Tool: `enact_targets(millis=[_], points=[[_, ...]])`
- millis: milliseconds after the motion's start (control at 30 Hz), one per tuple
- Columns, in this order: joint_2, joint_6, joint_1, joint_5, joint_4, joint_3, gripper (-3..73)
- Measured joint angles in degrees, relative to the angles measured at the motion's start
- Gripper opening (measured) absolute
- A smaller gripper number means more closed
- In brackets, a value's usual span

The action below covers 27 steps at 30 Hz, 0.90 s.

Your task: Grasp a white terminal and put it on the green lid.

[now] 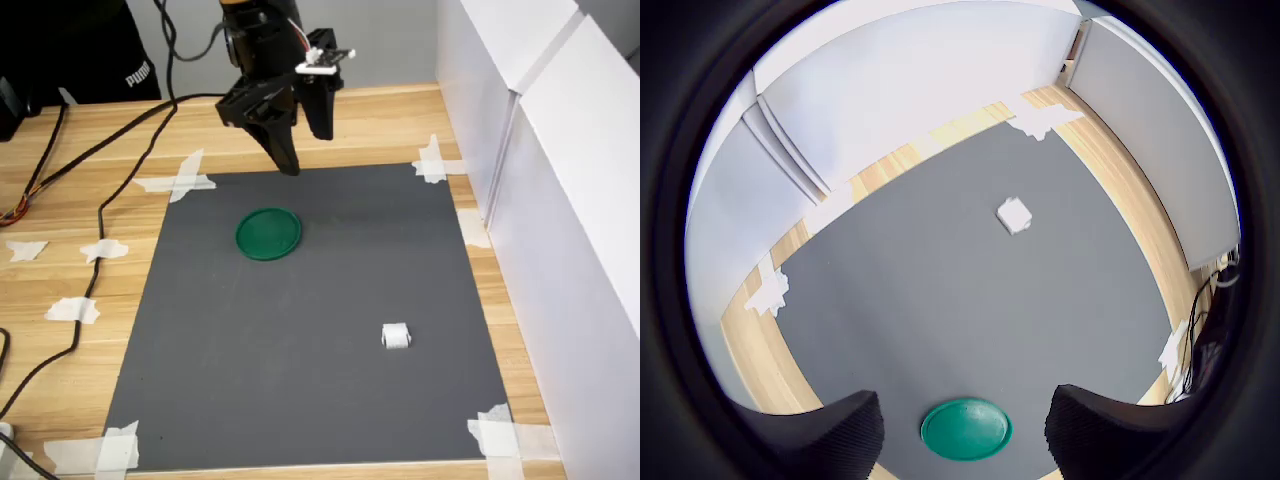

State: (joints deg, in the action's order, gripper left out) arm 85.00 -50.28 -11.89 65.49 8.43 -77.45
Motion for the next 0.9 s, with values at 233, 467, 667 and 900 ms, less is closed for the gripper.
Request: enact_targets(millis=[233,467,667,900], points=[[6.1,1.5,-4.1,1.0,-0.1,-6.6,71.5],[12.4,3.9,-4.3,-0.9,-0.5,-11.9,71.5],[17.9,7.1,-4.7,-2.0,-0.8,-15.8,71.5],[21.6,10.2,-8.3,-4.5,-2.4,-18.6,71.5]])
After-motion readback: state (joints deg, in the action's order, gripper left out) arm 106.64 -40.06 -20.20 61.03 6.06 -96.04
